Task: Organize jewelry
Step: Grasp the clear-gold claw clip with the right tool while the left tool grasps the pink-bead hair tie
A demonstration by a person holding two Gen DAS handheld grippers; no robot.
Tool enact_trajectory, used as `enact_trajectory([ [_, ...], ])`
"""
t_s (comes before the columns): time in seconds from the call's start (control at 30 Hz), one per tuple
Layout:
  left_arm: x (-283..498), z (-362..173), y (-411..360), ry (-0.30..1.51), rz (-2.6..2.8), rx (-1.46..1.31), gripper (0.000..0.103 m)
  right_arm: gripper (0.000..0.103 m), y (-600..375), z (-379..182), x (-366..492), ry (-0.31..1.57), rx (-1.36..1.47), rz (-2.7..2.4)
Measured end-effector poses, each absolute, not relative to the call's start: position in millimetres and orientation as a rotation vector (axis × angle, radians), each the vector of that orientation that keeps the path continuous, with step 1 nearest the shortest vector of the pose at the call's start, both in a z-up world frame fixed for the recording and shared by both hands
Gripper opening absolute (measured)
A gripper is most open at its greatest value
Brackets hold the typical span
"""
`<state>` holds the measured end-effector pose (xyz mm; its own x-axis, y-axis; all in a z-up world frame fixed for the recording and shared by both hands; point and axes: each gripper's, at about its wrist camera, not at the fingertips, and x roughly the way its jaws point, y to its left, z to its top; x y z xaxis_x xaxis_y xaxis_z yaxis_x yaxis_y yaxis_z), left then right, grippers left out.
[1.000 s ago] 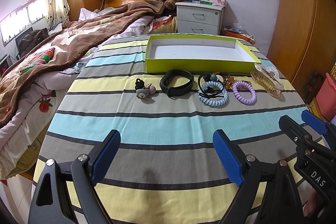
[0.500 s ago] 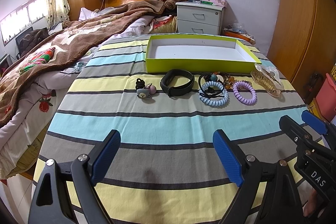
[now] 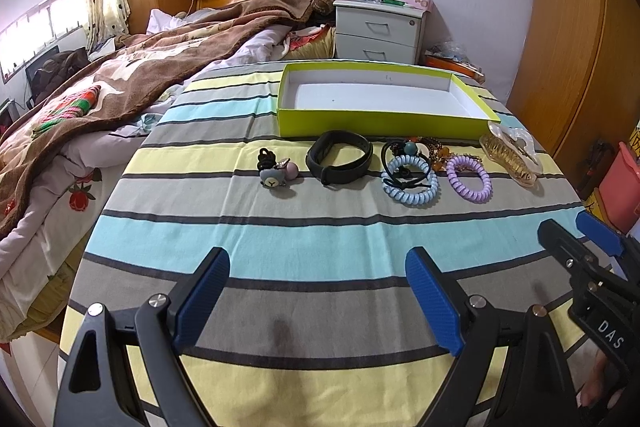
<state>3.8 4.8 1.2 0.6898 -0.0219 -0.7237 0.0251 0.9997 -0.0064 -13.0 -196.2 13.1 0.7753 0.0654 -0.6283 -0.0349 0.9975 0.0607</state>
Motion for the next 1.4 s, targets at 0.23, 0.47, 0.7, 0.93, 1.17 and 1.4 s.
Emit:
enact_trajectory([
  [0.23, 20.5, 4.2, 18.9, 0.819, -0.022, -0.007, 0.091, 0.071, -238.3, 25.5, 3.6, 0.650, 0.123, 0.008],
  [0.47, 41.6, 5.5, 29.4, 0.834, -0.039, -0.030, 0.091, 0.071, -272.4, 28.0, 40.5, 0.666, 0.125, -0.044],
  [0.7, 61.9, -2.0, 40.0, 0.875, -0.039, -0.065, 0.091, 0.071, -276.7, 9.3, 83.1, 0.778, 0.105, 0.026],
  [0.93, 76.9, -6.6, 54.8, 0.894, -0.044, -0.087, 0.091, 0.063, -276.2, -0.6, 110.0, 0.826, 0.118, 0.075],
  [1.17, 86.2, -17.1, 66.0, 0.931, -0.044, -0.102, 0.091, 0.050, -274.9, -13.0, 125.6, 0.883, 0.119, 0.086],
  [1.4, 99.2, -26.5, 69.7, 0.944, -0.046, -0.113, 0.086, 0.032, -276.6, -17.7, 127.3, 0.899, 0.132, 0.095],
])
